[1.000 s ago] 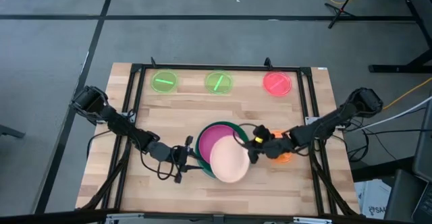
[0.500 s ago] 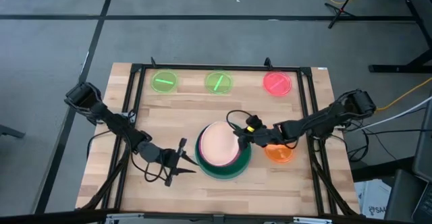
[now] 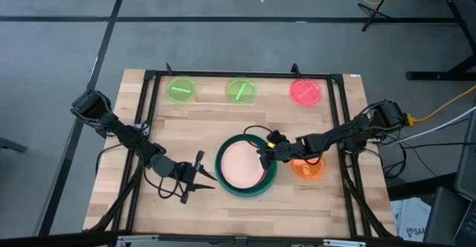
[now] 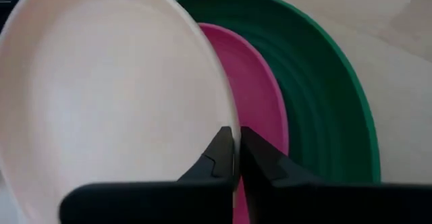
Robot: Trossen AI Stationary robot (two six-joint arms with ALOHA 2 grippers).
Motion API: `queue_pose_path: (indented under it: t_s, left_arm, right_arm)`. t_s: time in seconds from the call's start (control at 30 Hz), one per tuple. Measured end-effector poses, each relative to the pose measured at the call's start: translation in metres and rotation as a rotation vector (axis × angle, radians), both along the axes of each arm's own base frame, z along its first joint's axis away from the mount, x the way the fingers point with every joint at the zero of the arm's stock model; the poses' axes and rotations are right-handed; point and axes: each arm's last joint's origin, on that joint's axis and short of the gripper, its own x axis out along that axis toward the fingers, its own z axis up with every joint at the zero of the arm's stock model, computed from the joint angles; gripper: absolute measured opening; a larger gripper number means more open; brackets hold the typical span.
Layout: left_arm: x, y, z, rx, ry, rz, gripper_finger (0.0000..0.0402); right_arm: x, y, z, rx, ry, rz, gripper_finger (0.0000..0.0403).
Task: Stack plastic plates
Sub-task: Stack the light brown plate on top of the pink plate, then stack the orange transparent plate on top of the light brown plate
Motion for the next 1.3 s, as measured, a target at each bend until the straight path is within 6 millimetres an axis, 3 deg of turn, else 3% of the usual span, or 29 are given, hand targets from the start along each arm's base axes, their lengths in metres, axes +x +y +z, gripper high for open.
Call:
queue_pose_path:
  t_s: [0.4, 0.8, 1.07, 1.3]
  left_arm:
    - [0.0, 0.0, 0.0, -0.008, 0.002, 0.002, 0.0117]
    - [0.0, 0.0, 0.0, -0.009, 0.002, 0.002, 0.0117]
    - [0.0, 0.0, -0.001, -0.012, 0.009, 0.004, 0.0117]
    - [0.0, 0.0, -0.001, -0.013, 0.01, 0.004, 0.0117]
  right_arm:
    - [-0.001, 0.0, 0.001, -0.047, 0.01, 0.03, 0.0111]
    - [-0.015, -0.002, 0.041, -0.067, -0.069, 0.143, 0.0118]
    - [-0.045, -0.009, 0.049, -0.073, 0.114, 0.166, 0.0118]
    - [-0.074, -0.015, 0.041, -0.033, 0.387, 0.155, 0.0117]
